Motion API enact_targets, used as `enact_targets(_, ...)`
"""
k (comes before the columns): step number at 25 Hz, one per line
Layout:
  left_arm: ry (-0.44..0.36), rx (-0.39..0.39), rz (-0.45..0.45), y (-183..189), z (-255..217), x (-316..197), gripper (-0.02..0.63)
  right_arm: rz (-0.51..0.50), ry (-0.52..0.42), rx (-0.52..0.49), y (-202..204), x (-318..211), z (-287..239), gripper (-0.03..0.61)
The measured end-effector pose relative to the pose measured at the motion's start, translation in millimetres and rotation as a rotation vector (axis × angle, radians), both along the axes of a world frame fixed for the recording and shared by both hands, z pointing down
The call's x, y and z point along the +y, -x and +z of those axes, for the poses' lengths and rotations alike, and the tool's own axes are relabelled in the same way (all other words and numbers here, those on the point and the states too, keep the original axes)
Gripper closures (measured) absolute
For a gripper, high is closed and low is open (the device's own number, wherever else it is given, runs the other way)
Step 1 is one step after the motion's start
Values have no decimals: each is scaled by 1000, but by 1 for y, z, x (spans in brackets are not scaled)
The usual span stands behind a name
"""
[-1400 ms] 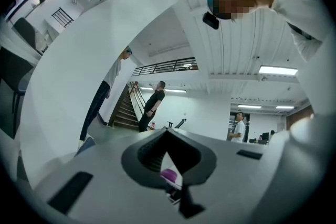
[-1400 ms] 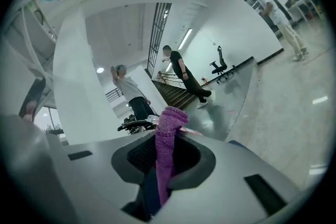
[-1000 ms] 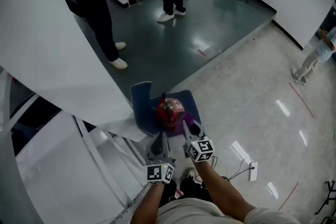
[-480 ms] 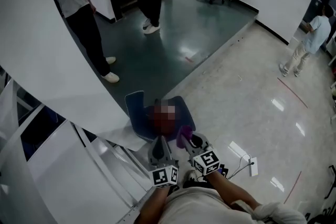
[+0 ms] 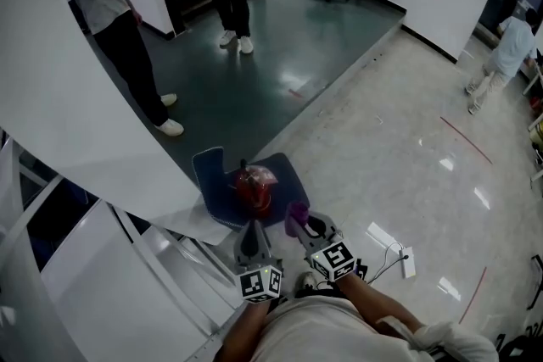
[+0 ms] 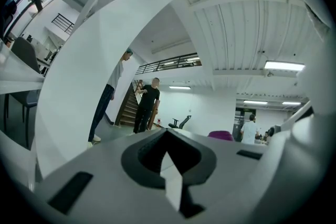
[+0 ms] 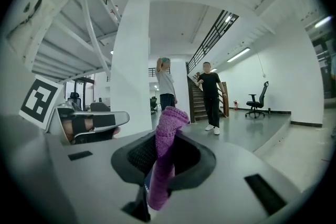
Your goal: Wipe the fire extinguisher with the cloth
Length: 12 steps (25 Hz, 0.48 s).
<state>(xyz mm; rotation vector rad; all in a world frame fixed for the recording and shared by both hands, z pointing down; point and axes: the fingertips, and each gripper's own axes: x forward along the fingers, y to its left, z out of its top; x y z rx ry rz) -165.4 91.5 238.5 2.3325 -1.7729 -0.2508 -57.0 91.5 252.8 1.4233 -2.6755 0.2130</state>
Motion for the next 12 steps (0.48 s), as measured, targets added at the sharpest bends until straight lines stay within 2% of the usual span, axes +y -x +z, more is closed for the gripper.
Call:
enact_targets(4, 19, -4, 7, -1, 7, 0, 609, -9, 17, 3, -1, -1, 3, 520)
enact_targets(12, 18, 6, -2, 5, 11, -9, 609, -8, -15, -15, 0, -13, -7, 520)
